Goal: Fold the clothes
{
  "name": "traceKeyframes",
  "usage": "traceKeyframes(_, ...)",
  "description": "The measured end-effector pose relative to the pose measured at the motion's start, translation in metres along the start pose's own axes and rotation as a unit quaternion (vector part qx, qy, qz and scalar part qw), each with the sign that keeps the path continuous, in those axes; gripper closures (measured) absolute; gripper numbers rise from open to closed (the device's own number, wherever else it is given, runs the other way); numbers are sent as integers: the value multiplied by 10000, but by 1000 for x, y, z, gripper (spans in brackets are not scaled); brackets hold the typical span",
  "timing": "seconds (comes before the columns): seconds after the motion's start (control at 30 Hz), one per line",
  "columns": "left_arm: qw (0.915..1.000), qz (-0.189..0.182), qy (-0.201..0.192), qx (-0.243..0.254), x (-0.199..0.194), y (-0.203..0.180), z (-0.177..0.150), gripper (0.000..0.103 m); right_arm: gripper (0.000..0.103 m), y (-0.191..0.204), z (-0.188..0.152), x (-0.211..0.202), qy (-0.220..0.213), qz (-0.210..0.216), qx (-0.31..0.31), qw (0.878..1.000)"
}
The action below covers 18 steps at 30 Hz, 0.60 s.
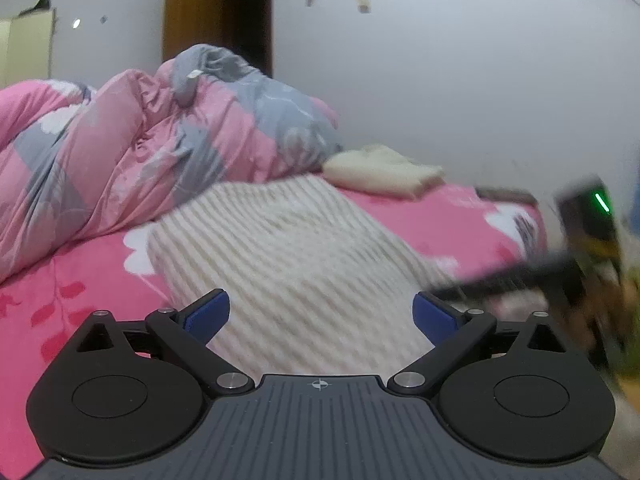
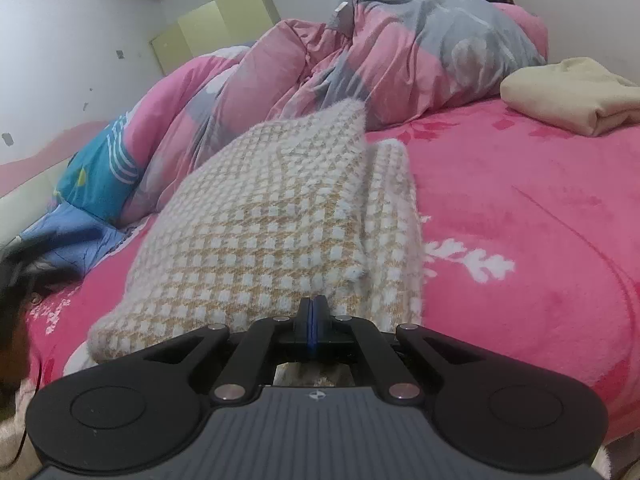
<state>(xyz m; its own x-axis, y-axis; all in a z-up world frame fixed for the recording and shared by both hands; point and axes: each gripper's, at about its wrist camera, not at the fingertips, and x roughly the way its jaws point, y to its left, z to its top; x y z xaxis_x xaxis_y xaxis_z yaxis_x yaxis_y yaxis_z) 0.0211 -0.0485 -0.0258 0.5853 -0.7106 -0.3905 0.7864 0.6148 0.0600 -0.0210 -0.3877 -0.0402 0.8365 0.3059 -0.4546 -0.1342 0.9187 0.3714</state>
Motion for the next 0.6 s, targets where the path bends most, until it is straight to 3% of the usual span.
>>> traceKeyframes(0.1,9959,483,143,754,10,-33,-25,3,103,1,2,1,61,-33,31,10000)
traceKeyframes(0.2,9844,1131,288,1317,24,-53,-46,7,103,3,3,2,99,-92,11,9999)
traceKeyframes(0.27,9832,1447,258,1085,30,-46,-49,6,103,5,3,2,110,-137,-11,9998)
traceKeyframes(0.4,9863,1622,40,307,29,-21,-42,5,103,10,3,2,109,-241,-68,9996)
traceKeyframes(0.5,9822,1820,-60,455,34,-24,-47,5,103,13,3,3,99,-324,-171,9993)
traceKeyframes(0.6,9701,2334,-315,587,31,-30,-54,5,103,15,1,2,85,-352,-227,9991)
